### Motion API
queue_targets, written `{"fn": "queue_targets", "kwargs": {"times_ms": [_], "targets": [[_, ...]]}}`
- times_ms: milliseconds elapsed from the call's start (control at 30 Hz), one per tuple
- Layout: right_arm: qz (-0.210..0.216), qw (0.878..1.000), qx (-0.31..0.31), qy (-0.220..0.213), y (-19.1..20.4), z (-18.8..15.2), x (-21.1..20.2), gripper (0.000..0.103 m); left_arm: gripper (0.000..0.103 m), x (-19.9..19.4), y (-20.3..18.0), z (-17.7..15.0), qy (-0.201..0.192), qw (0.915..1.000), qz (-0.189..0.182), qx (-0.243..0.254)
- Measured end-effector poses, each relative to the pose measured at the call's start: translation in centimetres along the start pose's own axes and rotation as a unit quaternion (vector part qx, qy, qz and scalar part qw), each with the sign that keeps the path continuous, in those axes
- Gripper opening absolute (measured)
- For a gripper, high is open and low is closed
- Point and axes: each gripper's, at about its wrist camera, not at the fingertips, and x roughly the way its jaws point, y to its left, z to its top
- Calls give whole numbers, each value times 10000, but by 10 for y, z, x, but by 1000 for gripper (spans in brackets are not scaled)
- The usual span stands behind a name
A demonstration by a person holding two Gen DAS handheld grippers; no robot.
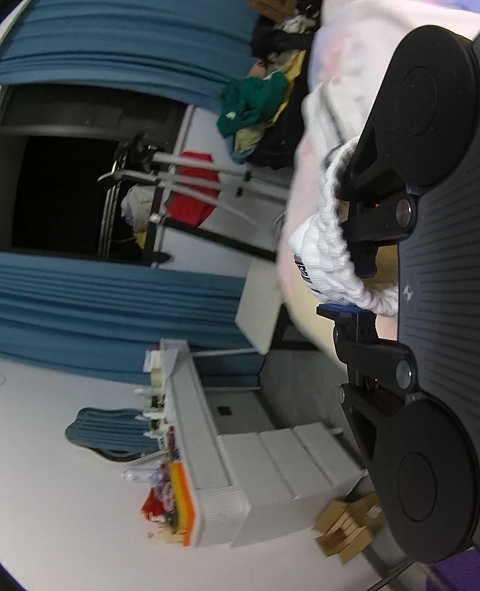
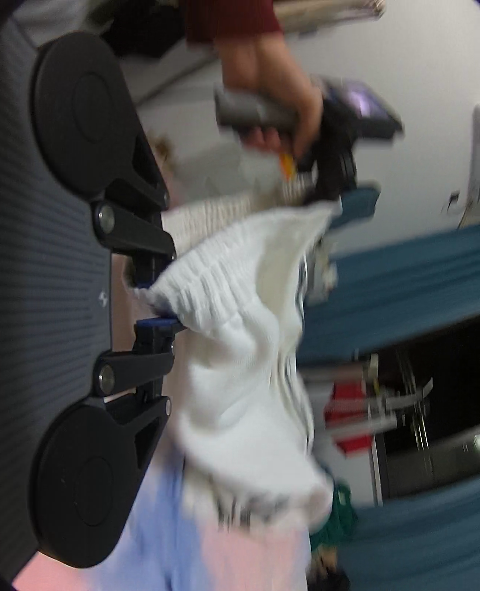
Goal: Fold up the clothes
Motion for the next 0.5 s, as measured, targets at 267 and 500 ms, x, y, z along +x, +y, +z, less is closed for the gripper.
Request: {"fn": "queue_targets", "kwargs": {"times_ms": [267,500], "targets": [[729,9942,585,529,51,3,115,18,14,94,65,18,294,9977,603,31],[949,9889,708,899,42,-24,155,21,15,145,121,-33,828,9946,539,-325]]}}
